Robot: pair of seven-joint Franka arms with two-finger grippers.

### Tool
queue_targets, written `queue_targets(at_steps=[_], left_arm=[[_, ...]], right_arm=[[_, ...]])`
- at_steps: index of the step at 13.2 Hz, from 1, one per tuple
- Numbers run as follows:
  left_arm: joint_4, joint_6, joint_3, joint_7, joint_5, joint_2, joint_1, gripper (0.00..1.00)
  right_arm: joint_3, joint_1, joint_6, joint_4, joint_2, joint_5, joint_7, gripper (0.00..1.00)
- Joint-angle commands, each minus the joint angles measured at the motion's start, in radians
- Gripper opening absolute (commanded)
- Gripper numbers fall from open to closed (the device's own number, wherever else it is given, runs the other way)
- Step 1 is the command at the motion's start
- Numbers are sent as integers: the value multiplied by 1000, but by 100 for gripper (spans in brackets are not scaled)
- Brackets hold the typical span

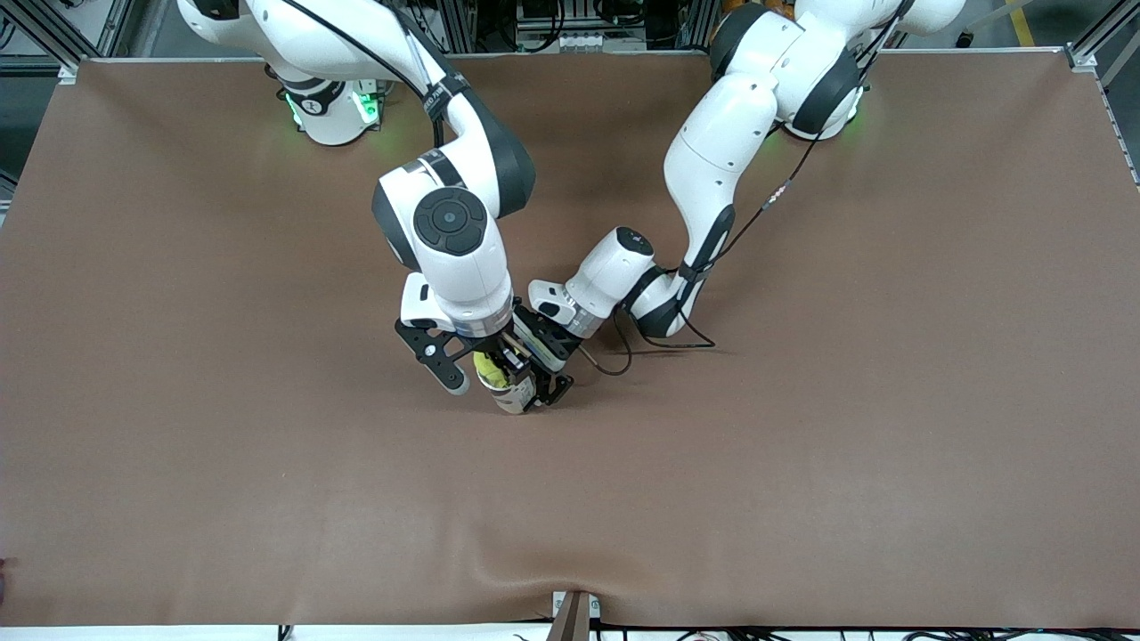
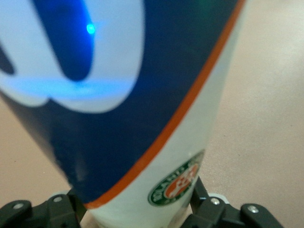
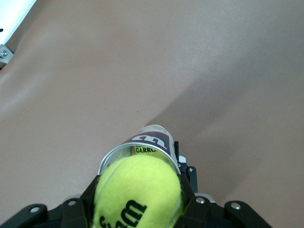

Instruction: Insert tennis ball vertically with right arm

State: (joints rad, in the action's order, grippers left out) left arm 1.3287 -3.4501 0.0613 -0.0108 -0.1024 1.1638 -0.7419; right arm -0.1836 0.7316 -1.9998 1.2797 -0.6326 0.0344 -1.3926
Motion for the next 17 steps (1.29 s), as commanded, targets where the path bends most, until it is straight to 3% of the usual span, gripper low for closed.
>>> queue_targets(at_steps=[1,7,8,9,12,17], left_arm=[[-34,-11,-12,-6,24,22,-14,85],[-33,-11,-12,-6,24,22,-14,86],[-33,-11,-12,-6,24,22,-14,87],[-33,-11,-12,-6,24,22,-14,97],[-31,-9,-12,-6,32,14,-14,100],[9,25,-11,-8,61,-30,-10,100]], right_arm=[[-7,0,1,-39,-24,-16,-23,100],[-7,2,27,-39,-15,-14,-17,100],[-8,-1,76,-42,-10,-13,-14,100],[-11,-6,137,-42,-1,-13,-5,100],[-10,-50,200,-37,91,-5,143,100],[-10,-167,436,-31,211,2,423,100]])
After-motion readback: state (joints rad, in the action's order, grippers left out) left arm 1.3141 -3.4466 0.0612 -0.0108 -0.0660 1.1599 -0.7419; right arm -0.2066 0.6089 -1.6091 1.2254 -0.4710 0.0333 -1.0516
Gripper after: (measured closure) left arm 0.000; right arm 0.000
